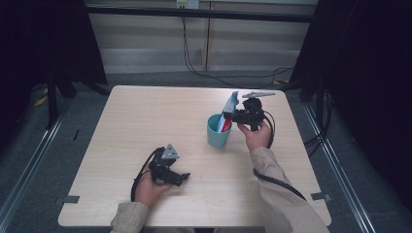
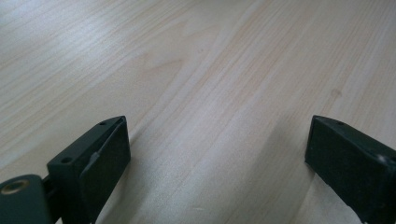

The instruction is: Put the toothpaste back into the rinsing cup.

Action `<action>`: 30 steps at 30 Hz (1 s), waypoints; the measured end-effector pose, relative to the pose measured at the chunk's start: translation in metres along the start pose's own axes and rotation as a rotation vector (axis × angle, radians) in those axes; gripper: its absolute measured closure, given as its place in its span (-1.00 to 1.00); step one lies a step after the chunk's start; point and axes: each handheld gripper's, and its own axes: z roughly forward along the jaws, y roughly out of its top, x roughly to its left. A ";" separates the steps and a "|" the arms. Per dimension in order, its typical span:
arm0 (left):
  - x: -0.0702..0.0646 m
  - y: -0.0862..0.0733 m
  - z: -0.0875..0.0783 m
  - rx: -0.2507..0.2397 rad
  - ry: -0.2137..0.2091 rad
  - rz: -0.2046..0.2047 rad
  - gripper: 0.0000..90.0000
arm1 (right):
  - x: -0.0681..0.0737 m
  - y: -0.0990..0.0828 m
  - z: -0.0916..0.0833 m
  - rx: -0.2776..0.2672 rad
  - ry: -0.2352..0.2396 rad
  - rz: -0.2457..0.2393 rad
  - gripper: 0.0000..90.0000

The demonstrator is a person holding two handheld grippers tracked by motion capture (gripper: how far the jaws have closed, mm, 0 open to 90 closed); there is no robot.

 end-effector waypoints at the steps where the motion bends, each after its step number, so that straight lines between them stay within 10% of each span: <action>1: 0.000 0.000 0.000 0.001 0.000 0.000 -0.86 | 0.000 0.000 0.000 -0.003 -0.001 -0.002 0.38; 30: 0.000 0.000 0.000 0.000 0.001 0.000 -0.86 | -0.001 -0.004 -0.014 -0.064 0.016 -0.016 -0.50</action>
